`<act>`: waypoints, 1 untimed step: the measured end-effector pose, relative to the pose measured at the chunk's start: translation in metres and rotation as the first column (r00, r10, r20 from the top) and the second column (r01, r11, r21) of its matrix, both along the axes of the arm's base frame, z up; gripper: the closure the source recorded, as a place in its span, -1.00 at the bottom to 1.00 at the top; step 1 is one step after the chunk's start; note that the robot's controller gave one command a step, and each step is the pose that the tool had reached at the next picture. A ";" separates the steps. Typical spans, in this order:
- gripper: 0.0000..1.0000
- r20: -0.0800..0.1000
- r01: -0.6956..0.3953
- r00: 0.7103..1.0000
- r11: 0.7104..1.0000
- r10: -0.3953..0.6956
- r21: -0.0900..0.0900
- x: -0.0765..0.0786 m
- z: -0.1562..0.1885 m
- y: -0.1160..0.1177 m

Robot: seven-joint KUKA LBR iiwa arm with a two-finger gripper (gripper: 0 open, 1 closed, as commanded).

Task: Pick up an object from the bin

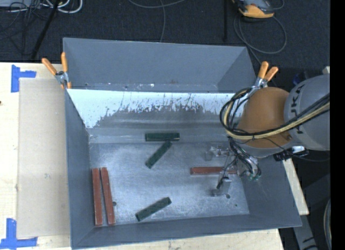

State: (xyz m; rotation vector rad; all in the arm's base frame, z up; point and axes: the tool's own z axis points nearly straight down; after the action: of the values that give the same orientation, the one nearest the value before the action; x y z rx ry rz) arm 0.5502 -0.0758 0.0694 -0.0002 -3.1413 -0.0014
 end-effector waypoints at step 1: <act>1.00 0.001 0.000 1.000 1.000 0.000 0.000 0.000 0.000 0.000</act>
Offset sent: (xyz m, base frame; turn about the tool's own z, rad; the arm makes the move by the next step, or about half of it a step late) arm 0.0000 0.0000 0.0000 0.0000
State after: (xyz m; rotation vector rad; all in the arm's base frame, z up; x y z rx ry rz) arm 0.5503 -0.0759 0.0699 -0.0005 -3.1419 -0.0011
